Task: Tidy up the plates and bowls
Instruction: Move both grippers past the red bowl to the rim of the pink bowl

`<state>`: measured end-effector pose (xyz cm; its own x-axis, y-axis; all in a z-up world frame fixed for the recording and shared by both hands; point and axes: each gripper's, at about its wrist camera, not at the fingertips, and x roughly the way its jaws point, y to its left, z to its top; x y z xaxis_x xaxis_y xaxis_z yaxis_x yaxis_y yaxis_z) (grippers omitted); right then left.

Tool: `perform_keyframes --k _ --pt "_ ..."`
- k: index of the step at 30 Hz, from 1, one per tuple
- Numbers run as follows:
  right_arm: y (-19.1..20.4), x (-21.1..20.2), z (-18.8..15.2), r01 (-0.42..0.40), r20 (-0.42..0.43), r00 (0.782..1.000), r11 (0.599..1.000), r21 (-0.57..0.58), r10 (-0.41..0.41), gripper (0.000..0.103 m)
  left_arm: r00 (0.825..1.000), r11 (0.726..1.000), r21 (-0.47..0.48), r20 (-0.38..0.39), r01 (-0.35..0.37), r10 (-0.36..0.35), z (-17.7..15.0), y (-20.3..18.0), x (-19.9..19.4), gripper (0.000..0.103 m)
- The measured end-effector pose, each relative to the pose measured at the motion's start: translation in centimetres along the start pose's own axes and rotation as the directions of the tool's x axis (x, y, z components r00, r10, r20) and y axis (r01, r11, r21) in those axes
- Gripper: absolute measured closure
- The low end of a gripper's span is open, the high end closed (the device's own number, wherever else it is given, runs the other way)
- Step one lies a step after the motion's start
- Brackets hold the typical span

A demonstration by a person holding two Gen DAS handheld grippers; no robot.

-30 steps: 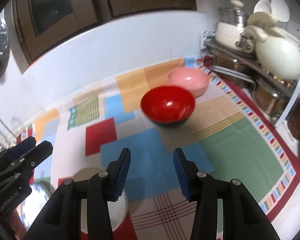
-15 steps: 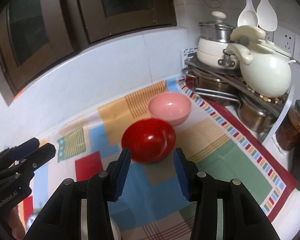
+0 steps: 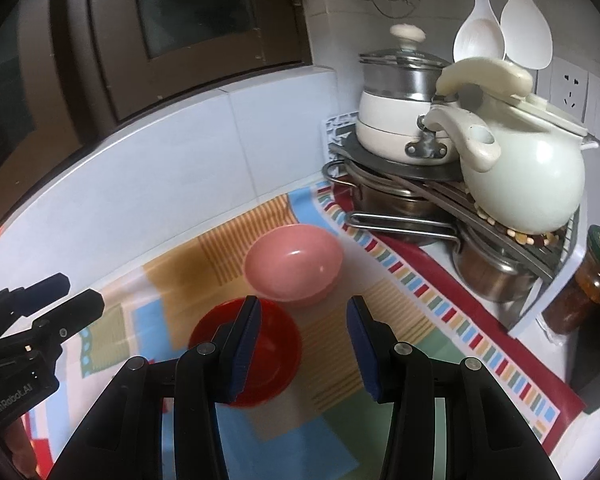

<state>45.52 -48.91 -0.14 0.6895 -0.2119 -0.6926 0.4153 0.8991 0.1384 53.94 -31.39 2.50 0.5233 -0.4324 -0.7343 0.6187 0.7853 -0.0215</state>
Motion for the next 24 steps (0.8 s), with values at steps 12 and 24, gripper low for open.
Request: perform_keyframes --k 12,24 --pt "-1.9 6.9 1.5 0.042 -0.028 0.999 0.999 0.019 -0.041 0.057 0.997 0.999 0.035 -0.079 0.022 -0.019 1.4 -0.4 8.9 0.046" --pt "-3.0 13.6 1.6 0.054 -0.105 0.993 0.997 0.048 -0.049 0.057 0.984 0.996 0.054 -0.166 0.07 -0.06 2.7 -0.8 16.7 0.047"
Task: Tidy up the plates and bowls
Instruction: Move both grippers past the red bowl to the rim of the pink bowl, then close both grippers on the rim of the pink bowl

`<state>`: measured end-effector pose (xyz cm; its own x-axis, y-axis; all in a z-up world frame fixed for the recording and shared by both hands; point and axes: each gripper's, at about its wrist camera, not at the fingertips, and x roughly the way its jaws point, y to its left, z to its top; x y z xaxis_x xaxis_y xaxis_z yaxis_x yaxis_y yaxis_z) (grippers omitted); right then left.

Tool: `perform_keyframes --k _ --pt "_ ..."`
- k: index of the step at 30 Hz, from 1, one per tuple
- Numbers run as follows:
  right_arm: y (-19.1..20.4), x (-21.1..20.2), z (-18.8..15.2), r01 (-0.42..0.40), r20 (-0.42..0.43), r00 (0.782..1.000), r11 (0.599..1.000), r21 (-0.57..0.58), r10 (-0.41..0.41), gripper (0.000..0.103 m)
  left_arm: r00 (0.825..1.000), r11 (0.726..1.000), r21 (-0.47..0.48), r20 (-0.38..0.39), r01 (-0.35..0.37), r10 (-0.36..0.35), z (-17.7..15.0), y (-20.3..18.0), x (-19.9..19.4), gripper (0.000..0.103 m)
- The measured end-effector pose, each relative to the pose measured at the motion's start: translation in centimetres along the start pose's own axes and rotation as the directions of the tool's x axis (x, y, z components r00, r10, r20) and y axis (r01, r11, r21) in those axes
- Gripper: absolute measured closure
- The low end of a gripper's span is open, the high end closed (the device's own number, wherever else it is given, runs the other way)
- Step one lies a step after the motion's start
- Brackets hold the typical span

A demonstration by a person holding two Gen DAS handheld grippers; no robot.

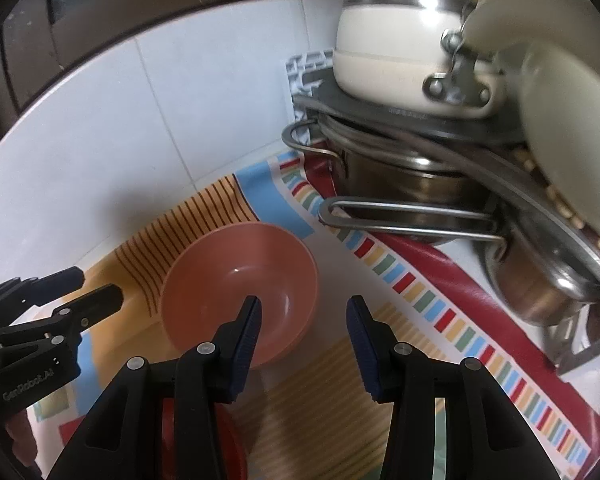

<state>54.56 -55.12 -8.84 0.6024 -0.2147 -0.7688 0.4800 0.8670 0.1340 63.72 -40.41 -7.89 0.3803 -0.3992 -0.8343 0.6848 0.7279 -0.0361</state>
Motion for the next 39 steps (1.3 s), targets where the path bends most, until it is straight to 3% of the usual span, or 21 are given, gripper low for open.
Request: perform_keyframes --k 7,13,27,39 --pt "-0.1 1.7 0.2 0.002 -0.025 1.0 1.0 0.007 -0.002 0.058 0.999 1.0 0.018 -0.041 0.006 -0.006 0.8 -0.5 3.1 0.05" --pt "-0.2 2.8 0.4 0.009 -0.043 0.999 1.0 0.001 -0.009 0.059 0.997 1.0 0.009 -0.08 0.016 -0.015 1.0 -0.4 5.0 0.061" --pt "-0.4 5.2 0.3 -0.018 -0.101 0.995 1.0 0.021 0.02 0.082 0.987 0.997 -0.008 -0.145 0.075 -0.076 1.4 -0.6 7.3 0.09" --pt "0.8 4.7 1.4 -0.017 -0.077 0.997 1.0 -0.008 0.017 0.087 0.993 1.0 -0.01 -0.112 0.022 -0.023 2.4 0.1 5.7 0.091"
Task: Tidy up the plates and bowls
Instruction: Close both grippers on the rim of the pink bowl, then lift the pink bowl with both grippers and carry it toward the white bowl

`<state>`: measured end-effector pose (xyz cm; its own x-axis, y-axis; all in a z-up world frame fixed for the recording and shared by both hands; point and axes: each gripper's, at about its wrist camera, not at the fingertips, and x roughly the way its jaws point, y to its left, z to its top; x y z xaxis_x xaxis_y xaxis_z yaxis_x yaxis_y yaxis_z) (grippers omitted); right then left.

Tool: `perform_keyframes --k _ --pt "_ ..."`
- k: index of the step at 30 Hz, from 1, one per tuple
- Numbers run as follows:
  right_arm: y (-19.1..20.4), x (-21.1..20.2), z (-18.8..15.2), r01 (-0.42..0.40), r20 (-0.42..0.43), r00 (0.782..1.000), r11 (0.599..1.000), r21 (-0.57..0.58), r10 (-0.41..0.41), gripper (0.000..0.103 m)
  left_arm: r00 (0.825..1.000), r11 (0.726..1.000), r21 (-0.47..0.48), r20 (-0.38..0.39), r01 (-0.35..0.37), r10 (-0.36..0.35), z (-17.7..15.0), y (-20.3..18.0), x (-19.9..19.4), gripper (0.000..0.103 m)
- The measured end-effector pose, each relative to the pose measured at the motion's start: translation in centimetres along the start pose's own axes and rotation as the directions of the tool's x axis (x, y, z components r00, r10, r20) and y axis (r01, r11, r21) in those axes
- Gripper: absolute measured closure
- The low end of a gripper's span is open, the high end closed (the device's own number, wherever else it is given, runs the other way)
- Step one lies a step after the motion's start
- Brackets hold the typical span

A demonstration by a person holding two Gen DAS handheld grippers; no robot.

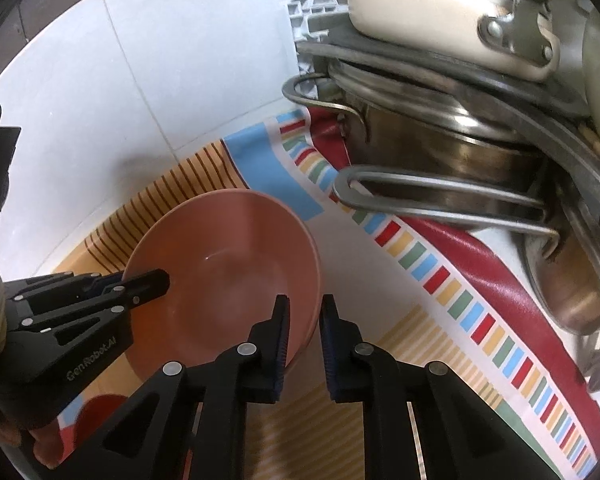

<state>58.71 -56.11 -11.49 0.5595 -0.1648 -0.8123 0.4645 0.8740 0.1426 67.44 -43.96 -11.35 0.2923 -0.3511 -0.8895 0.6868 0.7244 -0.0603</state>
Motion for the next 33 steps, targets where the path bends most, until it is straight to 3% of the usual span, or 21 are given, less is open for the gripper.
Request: perform_keyframes --k 19,33 --pt "3.0 -8.2 1.3 -0.038 0.1 0.994 0.998 -0.056 0.043 0.087 0.99 0.999 -0.016 0.136 -0.038 0.04 -1.6 2.0 -10.5 0.091" --pt "5.4 -14.0 -3.3 -0.098 0.111 0.988 0.989 -0.115 0.11 0.087 0.983 0.99 -0.137 0.171 -0.038 0.061 -8.8 5.7 -16.8 0.091"
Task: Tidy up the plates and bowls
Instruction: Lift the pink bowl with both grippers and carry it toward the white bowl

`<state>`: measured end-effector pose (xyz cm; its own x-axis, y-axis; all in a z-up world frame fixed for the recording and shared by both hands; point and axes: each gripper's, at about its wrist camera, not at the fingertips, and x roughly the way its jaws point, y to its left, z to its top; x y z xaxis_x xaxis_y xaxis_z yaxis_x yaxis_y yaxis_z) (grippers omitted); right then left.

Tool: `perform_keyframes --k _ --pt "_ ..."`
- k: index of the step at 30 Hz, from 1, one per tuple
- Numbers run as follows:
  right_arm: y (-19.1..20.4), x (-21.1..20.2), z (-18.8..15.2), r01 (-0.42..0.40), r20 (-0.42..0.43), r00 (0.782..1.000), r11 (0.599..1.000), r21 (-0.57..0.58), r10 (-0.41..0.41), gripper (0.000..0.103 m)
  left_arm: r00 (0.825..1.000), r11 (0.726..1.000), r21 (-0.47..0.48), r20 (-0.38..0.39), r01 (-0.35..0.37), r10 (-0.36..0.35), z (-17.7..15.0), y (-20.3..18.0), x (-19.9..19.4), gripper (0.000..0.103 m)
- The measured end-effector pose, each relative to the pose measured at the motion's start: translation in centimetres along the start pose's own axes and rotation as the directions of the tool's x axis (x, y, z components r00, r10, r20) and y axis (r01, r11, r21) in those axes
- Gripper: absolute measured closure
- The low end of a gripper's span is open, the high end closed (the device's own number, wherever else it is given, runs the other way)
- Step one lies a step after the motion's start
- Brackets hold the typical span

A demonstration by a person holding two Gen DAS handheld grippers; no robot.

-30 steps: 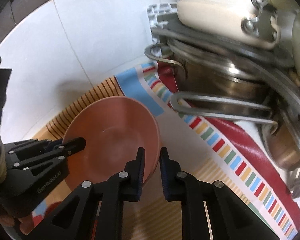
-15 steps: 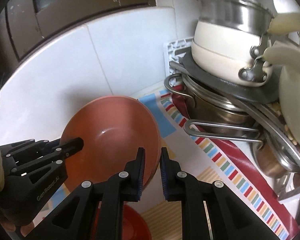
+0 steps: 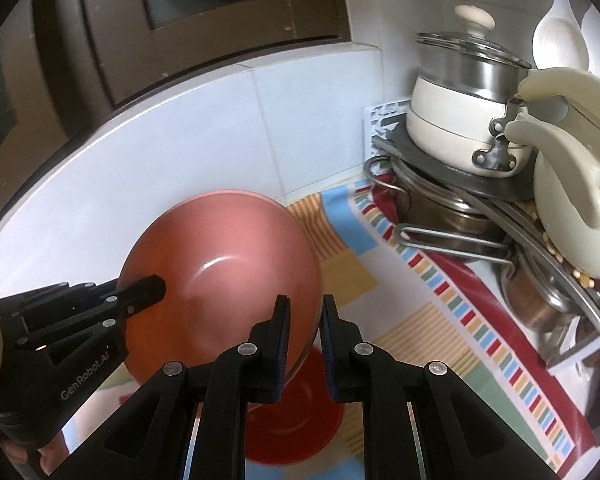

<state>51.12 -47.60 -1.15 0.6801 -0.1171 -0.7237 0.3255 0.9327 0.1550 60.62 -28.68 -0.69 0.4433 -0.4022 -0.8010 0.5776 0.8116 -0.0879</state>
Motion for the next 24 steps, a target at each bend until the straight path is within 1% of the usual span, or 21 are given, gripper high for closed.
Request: perform_keyframes --k 11,18,22,24 --pt "3.6 -3.8 -3.9 -0.068 -0.016 0.998 0.996 -0.057 0.067 0.087 0.998 0.995 -0.079 -0.01 -0.06 0.059 -5.5 1.6 -4.6 0.091" --pt "5.5 -5.6 -6.4 -0.116 -0.042 0.993 0.987 -0.107 0.112 0.087 0.996 0.989 -0.126 -0.028 -0.083 0.08 -9.2 2.3 -7.1 0.091" --pt "6.3 -6.5 -7.8 -0.129 -0.055 0.991 0.982 -0.136 0.123 0.087 0.996 0.983 -0.159 -0.022 -0.088 0.085 -10.9 2.5 -8.4 0.091" --pt "6.7 -7.1 -8.5 -0.141 -0.063 0.989 0.979 -0.146 0.133 0.087 0.997 0.979 -0.184 -0.007 -0.082 0.082 -12.2 2.6 -9.5 0.091"
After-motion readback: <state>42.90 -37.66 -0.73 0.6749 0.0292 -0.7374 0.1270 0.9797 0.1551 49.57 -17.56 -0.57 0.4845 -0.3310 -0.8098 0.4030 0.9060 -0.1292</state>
